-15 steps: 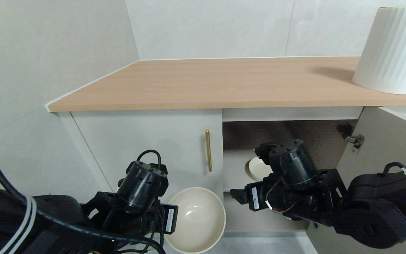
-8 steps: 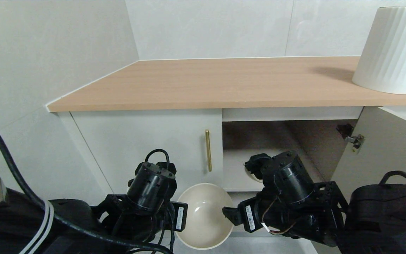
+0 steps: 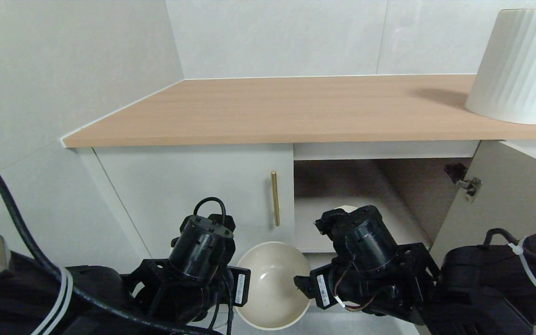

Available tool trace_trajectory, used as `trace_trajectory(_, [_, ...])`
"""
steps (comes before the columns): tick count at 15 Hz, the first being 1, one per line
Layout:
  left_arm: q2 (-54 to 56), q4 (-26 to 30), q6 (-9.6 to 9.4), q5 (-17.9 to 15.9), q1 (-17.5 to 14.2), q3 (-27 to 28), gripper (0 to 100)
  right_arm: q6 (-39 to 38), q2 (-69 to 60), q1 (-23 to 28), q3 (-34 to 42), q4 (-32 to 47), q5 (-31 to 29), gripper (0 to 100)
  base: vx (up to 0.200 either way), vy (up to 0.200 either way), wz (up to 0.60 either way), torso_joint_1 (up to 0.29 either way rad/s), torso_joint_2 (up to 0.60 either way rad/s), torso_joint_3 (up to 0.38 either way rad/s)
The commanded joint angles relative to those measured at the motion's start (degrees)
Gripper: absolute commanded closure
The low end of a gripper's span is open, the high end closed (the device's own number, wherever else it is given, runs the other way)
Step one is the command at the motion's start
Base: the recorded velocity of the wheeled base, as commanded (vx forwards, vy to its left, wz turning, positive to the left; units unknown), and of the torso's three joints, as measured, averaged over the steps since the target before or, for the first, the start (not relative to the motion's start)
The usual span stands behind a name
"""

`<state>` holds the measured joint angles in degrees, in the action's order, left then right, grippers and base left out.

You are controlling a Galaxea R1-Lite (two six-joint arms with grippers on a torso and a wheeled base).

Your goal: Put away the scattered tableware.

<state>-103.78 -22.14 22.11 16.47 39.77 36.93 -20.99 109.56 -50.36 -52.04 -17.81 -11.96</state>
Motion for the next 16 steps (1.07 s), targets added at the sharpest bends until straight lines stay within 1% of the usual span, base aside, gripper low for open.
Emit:
trace_trajectory(1, [0.07, -0.01, 0.03, 0.05, 0.05, -0.01, 100, -0.01, 1.01, -0.09, -0.08, -0.03, 0.01, 100, 0.000, 0.000, 0.00, 0.000, 0.00, 0.000])
trace_trajectory(15, [-0.02, -0.01, 0.03, 0.05, 0.05, -0.01, 100, -0.19, 1.71, -0.18, -0.69, -0.03, 0.01, 100, 0.000, 0.000, 0.00, 0.000, 0.00, 0.000])
trace_trajectory(16, [0.07, -0.01, 0.03, 0.05, 0.05, -0.01, 0, -0.19, 1.71, -0.18, -0.69, -0.03, 0.01, 100, 0.000, 0.000, 0.00, 0.000, 0.00, 0.000])
